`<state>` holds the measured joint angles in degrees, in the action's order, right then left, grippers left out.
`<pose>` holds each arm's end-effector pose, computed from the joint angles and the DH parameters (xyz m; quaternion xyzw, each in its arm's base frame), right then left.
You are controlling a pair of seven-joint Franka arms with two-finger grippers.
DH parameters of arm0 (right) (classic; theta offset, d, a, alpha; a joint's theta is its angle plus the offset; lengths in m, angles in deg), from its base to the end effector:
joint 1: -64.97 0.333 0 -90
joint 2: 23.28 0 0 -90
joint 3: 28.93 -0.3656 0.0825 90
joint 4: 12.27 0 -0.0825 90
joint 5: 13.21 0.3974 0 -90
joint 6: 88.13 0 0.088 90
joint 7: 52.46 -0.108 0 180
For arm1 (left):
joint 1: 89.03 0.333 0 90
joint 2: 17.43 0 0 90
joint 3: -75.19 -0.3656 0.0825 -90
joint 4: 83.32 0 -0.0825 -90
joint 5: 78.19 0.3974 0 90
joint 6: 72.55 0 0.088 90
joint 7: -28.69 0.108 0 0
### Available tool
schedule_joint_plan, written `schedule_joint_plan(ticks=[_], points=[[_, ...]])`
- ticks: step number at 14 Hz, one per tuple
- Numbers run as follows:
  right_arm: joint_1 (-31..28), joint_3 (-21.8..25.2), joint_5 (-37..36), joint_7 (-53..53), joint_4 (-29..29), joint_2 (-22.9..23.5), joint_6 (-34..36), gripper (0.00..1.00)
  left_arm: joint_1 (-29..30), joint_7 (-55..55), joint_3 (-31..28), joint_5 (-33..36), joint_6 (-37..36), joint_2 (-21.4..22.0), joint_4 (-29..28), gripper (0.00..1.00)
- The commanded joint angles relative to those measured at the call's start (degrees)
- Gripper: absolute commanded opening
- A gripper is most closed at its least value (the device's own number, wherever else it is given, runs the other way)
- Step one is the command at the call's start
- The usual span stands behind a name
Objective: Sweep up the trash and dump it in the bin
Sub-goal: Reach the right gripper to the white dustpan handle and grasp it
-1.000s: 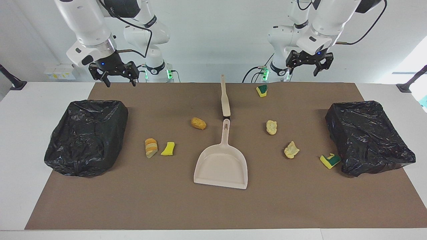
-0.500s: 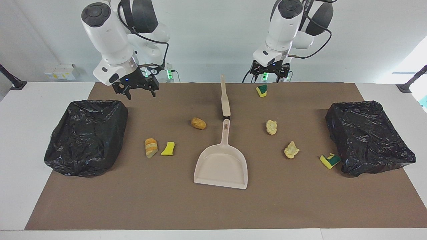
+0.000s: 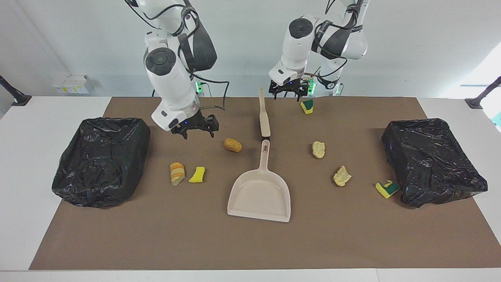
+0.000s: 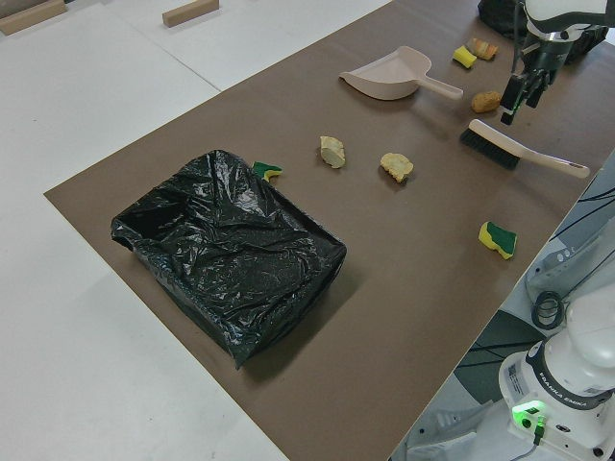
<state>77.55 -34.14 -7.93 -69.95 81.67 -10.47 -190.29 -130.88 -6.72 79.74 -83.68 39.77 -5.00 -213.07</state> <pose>0.6132 0.1996 0.5220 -0.9977 0.0096 0.0543 0.0401 0.3192 -0.3469 0.4833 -0.9957 0.0743 0.0559 0.0022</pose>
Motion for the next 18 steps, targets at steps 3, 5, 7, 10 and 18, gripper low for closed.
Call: schedule_joint_plan(ticks=[3,5,7,10,18], points=[[5.07,0.11,1.13,-9.56,0.27,3.71,-7.25,1.0,-9.56,-13.63,-1.04,-0.31,11.42,-0.46,-7.88,1.0],[7.01,0.02,1.22,-12.56,0.1,5.65,-9.89,1.0,-11.93,-15.38,-1.04,-0.31,14.4,-2.48,-8.5,1.0],[9.3,0.11,2.8,-14.68,-0.25,6.62,-12.27,1.0,-13.26,-18.38,-1.04,-0.4,16.08,-3.63,-8.5,1.0],[13.25,0.11,1.93,-20.29,-1.65,9.86,-14.64,1.0,-14.48,-18.38,-1.04,-0.4,18.88,-4.95,-10.51,1.0],[16.6,0.2,-1.33,-24.79,-5.0,16.29,-18.87,0.86,-13.96,-18.38,-1.12,-0.4,18.99,-4.95,-10.88,0.71]])
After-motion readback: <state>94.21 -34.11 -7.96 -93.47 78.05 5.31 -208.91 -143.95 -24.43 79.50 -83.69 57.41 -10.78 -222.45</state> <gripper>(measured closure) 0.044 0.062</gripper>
